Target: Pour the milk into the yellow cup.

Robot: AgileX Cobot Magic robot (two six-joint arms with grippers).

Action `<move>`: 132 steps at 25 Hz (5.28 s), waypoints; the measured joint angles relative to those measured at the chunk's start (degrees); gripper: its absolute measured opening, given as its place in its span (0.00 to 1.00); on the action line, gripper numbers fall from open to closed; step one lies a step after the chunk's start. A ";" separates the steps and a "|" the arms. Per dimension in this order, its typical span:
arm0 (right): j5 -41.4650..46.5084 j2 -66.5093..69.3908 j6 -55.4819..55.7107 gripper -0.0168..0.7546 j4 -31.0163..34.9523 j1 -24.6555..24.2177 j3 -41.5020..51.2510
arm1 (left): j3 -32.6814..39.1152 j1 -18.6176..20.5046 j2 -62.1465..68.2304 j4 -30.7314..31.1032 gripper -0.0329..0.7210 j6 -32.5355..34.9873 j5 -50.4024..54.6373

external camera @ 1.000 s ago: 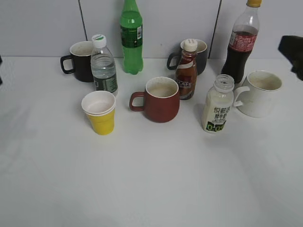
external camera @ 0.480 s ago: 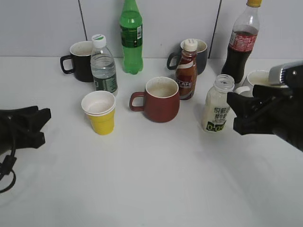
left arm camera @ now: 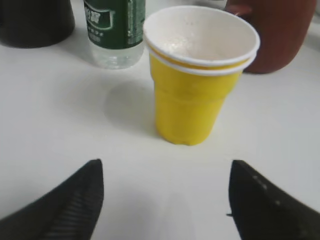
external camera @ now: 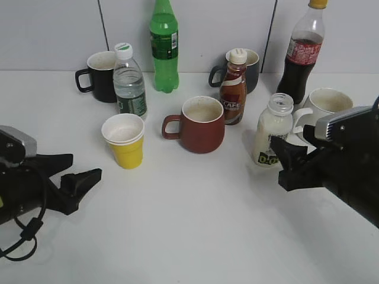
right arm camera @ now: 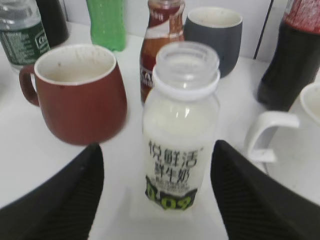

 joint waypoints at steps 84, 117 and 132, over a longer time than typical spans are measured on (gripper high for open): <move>-2.70 18.08 2.60 0.83 5.62 0.00 -11.97 | -33.40 -3.62 19.40 19.09 0.60 -6.89 0.31; 15.74 5.30 -7.58 0.61 1.09 0.00 -18.82 | -30.53 -4.51 6.12 20.84 0.59 -8.16 3.21; 38.51 -0.67 -7.76 0.60 -28.19 1.42 -35.53 | -30.53 -14.23 -2.67 21.85 0.59 -19.61 16.86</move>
